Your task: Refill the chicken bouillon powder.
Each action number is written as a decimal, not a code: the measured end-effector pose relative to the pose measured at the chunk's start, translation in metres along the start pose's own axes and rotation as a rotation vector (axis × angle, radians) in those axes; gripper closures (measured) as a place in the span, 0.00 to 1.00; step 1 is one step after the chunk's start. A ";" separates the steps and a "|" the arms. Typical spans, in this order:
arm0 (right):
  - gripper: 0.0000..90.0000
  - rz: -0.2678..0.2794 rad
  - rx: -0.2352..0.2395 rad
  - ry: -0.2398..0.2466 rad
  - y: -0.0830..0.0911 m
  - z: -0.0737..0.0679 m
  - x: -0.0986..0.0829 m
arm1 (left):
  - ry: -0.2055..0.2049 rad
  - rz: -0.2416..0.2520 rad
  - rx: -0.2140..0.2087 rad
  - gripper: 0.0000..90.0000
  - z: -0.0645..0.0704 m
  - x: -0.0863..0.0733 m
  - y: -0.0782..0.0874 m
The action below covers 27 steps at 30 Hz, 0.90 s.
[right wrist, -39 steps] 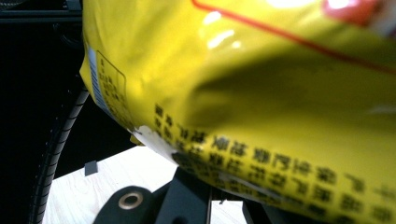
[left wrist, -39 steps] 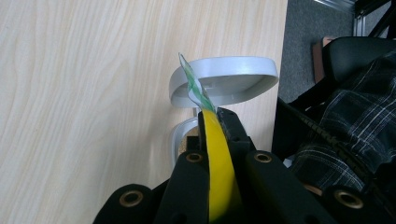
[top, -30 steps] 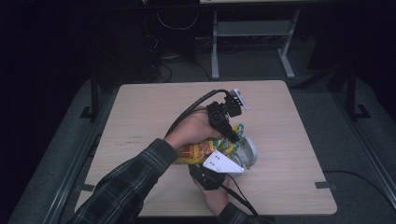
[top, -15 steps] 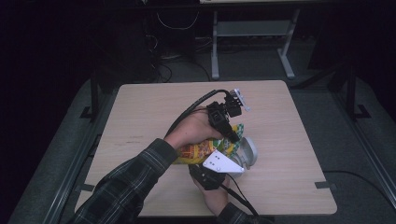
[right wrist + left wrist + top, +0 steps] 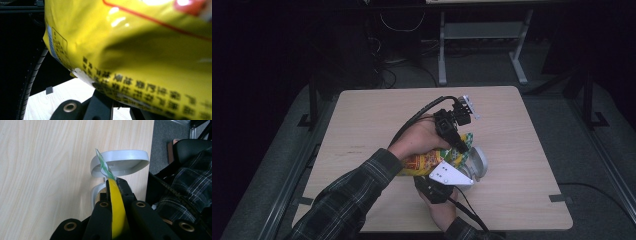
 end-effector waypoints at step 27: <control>1.00 0.000 0.002 -0.006 0.000 0.000 0.000 | 0.001 -0.007 0.001 1.00 0.000 0.000 -0.001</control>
Point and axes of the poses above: each handheld gripper's, and its own axes: y roughly backward along the jaws, x roughly out of its top, z roughly to its right, the point moved 3 cm from there along -y, roughly forward along the jaws, and after that the axes turned 13 degrees about y, right-handed, at the moved point
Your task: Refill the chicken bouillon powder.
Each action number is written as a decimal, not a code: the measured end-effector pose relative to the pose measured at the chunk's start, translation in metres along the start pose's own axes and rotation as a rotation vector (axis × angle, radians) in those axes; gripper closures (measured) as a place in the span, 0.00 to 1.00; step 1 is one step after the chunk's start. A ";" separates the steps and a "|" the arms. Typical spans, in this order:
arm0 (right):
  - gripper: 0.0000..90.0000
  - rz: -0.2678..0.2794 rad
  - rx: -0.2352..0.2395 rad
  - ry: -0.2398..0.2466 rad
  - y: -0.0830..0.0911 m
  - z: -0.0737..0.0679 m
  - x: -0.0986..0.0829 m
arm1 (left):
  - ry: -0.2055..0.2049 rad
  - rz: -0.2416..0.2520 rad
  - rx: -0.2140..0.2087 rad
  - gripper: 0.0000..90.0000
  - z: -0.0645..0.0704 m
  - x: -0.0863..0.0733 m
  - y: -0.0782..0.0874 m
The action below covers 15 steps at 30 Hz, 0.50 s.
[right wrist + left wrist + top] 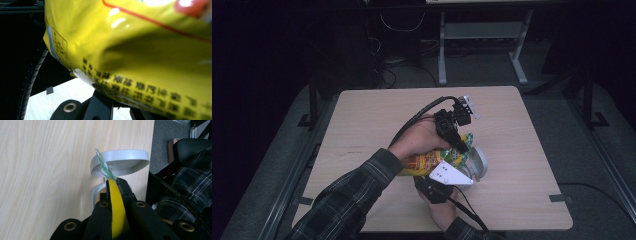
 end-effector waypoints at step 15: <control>1.00 0.003 -0.002 0.002 0.000 0.001 0.000 | -0.001 -0.003 0.002 1.00 0.001 0.001 0.000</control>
Point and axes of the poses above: each handheld gripper's, and its own axes: y roughly backward along the jaws, x roughly out of its top, z roughly to its right, the point moved 3 cm from there along -y, roughly forward along the jaws, and after that the axes turned 13 degrees about y, right-handed, at the moved point
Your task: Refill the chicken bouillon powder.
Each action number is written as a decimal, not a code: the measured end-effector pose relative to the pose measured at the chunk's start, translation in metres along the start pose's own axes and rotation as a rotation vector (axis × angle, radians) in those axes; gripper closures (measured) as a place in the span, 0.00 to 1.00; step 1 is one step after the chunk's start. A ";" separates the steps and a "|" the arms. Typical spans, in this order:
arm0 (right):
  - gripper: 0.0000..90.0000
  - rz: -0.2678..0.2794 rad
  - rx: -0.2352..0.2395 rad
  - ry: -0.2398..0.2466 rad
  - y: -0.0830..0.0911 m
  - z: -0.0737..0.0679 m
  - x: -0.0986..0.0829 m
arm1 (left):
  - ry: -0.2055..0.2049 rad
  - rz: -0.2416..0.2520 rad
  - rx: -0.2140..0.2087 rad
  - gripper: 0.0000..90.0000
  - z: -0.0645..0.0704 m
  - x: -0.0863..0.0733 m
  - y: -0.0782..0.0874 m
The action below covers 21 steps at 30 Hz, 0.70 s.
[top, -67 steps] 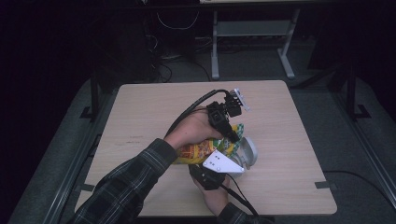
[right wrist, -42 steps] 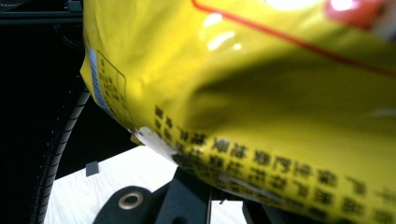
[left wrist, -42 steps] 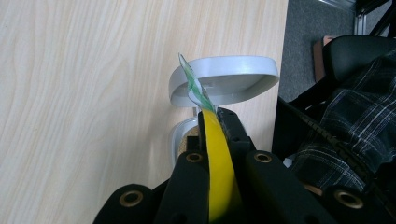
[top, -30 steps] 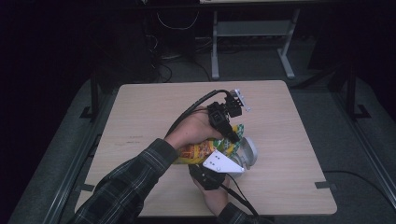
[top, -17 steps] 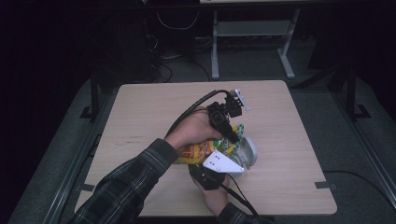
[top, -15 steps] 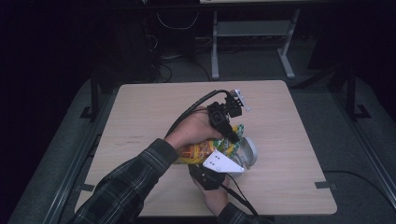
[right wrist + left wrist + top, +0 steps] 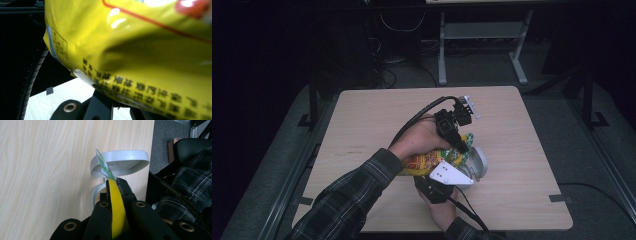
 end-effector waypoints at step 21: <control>1.00 0.000 0.007 -0.011 0.000 0.001 0.001 | -0.001 -0.007 0.007 1.00 0.000 0.002 0.000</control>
Point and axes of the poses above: each handheld gripper's, and its own axes: y roughly backward along the jaws, x roughly out of its top, z roughly to its right, the point moved 3 cm from there along -y, roughly forward along the jaws, and after that the axes turned 13 degrees about y, right-handed, at the moved point
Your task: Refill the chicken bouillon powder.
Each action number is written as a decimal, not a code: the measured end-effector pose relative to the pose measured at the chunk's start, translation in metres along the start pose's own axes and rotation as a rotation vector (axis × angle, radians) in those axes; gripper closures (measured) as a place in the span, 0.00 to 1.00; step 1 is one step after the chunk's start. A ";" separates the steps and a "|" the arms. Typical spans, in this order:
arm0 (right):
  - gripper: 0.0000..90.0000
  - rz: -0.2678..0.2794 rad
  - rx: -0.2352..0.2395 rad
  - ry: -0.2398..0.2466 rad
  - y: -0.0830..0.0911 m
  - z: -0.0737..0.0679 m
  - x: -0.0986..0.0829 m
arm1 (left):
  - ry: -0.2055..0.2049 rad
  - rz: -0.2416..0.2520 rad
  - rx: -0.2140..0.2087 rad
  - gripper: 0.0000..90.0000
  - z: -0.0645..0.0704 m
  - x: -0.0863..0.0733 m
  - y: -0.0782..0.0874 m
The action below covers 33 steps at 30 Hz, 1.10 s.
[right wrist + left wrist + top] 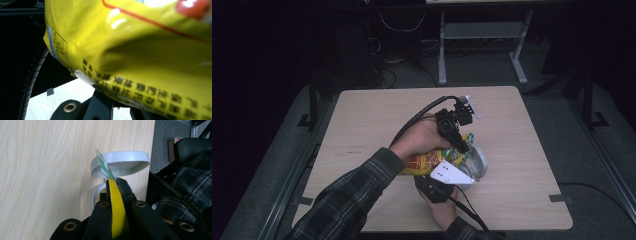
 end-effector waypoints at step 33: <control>1.00 0.011 0.008 -0.019 0.001 0.003 0.001 | 0.010 -0.021 0.011 1.00 0.000 0.004 -0.001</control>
Point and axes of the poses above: each handheld gripper's, and its own axes: y roughly backward along the jaws, x roughly out of its top, z roughly to its right, the point moved 3 cm from there along -y, roughly forward along the jaws, and after that the axes turned 13 degrees about y, right-handed, at the moved point
